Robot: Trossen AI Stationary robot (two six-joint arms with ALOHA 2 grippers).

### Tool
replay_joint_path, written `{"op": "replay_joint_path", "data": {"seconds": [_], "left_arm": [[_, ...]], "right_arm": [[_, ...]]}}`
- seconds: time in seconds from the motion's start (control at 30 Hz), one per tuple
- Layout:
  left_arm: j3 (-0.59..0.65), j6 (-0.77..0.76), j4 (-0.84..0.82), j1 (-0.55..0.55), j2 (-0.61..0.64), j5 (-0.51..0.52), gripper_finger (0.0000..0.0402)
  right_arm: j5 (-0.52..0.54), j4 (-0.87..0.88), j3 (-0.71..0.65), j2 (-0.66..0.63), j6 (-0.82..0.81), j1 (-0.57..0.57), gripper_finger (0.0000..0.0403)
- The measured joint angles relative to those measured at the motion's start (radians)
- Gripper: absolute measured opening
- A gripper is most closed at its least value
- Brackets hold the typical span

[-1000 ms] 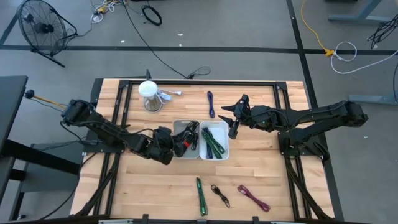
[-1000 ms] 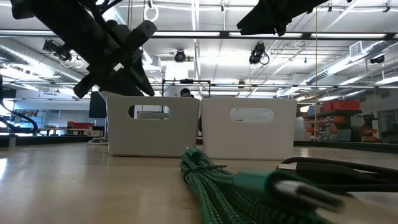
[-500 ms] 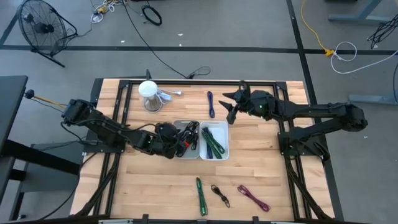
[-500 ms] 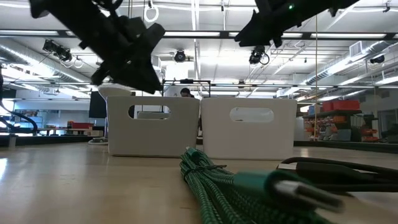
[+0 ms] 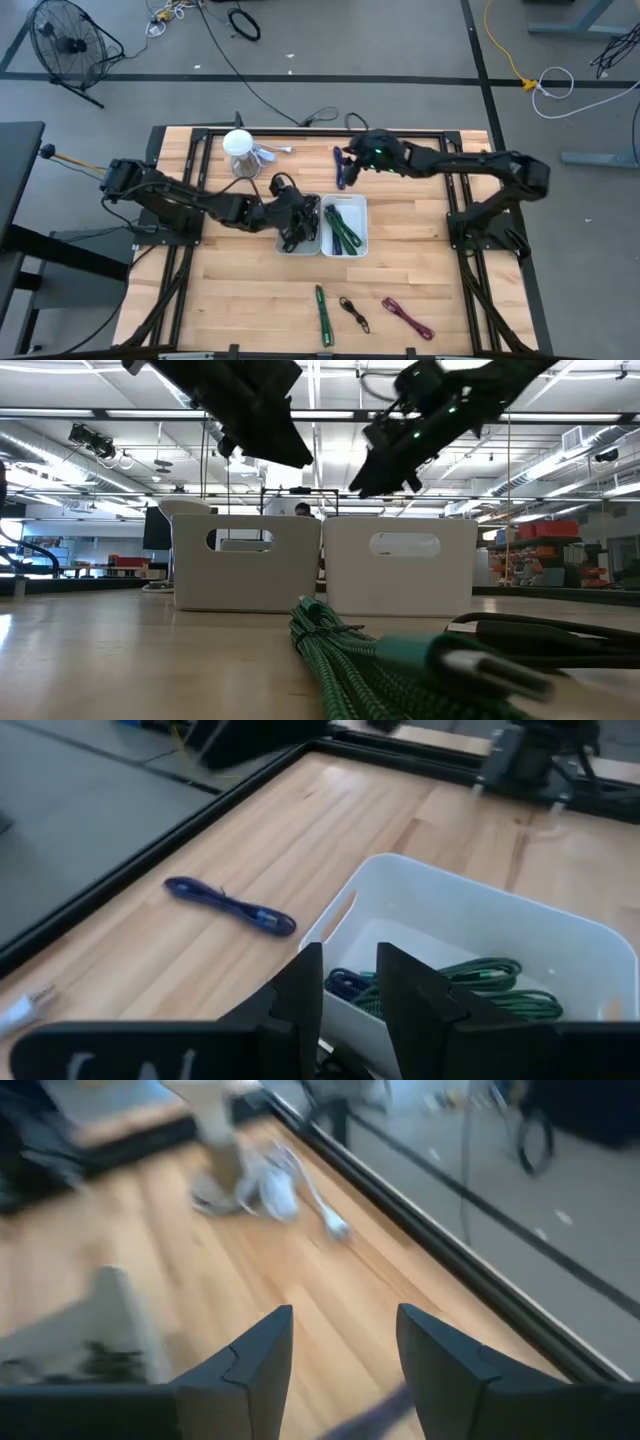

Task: Pick & Place USB Port
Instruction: Put the purple charger cable into the white bin

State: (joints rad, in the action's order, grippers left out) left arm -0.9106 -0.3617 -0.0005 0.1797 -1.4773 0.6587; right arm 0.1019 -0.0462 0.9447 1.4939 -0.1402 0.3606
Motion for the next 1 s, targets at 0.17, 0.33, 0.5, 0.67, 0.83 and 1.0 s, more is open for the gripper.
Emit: {"op": "replay_joint_path", "data": {"seconds": [0.17,0.33,0.5,0.67,0.83,1.0], "left_arm": [[0.0,0.007,-0.004,-0.016,0.0,-0.034,0.0103],[0.0,0.008,-0.005,-0.014,0.0,-0.036,0.0103],[0.0,0.01,-0.01,-0.014,0.0,-0.036,0.0103],[0.0,0.01,-0.011,-0.014,0.0,-0.036,0.0103],[0.0,0.014,-0.011,-0.014,0.0,-0.036,0.0103],[0.0,0.018,-0.012,-0.014,0.0,-0.036,0.0103]], "right_arm": [[0.06,0.189,0.164,0.155,-0.015,0.021,0.018],[0.089,0.302,0.223,0.27,-0.091,0.042,0.018],[0.059,0.327,0.225,0.327,-0.178,0.061,0.018],[0.058,0.324,0.225,0.359,-0.221,0.059,0.0186],[0.064,0.315,0.226,0.397,-0.244,0.059,0.02],[0.064,0.27,0.227,0.412,-0.245,0.059,0.0214]]}}
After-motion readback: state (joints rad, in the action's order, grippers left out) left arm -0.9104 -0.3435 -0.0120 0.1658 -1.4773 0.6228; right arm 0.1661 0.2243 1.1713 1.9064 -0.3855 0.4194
